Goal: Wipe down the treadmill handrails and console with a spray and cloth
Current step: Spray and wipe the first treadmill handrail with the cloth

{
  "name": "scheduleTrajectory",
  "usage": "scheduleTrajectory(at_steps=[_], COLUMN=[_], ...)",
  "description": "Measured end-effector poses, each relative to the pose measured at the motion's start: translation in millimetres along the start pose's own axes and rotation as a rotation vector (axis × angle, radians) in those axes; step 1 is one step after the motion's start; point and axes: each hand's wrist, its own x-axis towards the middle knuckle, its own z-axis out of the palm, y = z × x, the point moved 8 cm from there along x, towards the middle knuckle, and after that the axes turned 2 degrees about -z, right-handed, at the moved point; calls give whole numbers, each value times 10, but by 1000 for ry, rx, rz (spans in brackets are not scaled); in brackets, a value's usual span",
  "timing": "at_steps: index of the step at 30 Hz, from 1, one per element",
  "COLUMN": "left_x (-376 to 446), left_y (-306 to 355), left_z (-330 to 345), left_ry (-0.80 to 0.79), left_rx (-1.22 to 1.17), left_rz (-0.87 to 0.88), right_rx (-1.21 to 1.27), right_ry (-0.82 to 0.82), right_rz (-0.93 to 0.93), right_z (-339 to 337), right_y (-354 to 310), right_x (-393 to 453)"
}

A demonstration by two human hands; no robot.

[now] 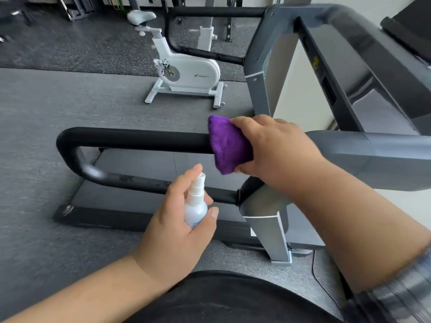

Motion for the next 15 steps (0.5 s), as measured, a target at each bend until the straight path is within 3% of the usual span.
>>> scheduleTrajectory(at_steps=[15], left_x=[32], left_y=[-392], left_z=[-522], left_ry=[24], left_rx=[41], left_rz=[-62], right_rx=[-146], right_ry=[136], right_rz=[-56], right_z=[92], right_y=[-938], right_x=[384])
